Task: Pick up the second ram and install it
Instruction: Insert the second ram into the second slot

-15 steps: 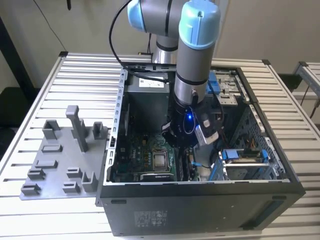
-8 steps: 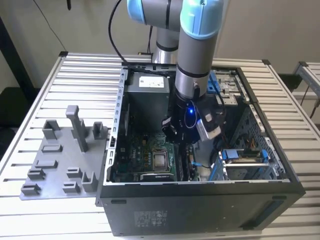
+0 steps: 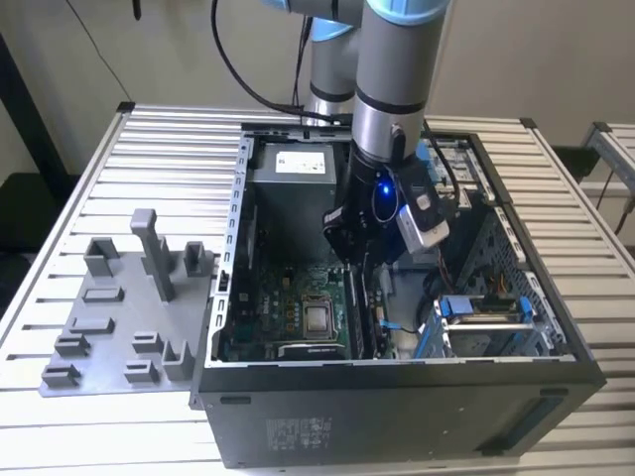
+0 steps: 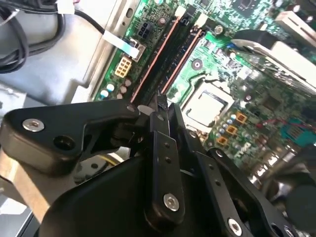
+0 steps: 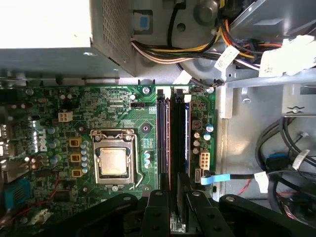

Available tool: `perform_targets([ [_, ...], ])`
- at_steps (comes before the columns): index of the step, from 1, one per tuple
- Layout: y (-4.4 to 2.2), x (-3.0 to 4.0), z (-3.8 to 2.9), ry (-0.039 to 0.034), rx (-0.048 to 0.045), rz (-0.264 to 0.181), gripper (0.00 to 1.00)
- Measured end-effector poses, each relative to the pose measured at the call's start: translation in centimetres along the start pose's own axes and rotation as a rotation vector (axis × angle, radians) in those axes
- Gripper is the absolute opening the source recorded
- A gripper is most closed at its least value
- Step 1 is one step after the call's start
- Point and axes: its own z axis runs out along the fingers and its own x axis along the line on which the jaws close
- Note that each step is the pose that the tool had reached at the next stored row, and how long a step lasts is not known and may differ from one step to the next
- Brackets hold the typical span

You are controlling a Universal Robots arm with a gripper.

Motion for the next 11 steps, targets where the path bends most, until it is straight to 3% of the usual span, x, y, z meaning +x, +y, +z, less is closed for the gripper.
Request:
perform_targets([
  [5,0.00,0.00,-0.03,-0.0001,-0.0003,0.000,0.19],
  [7,0.00,0.00,-0.04,-0.0001,-0.0005,0.000,0.11],
  [11,0.00,0.00,-0.08,-0.0001,-0.0003,0.000,0.11],
])
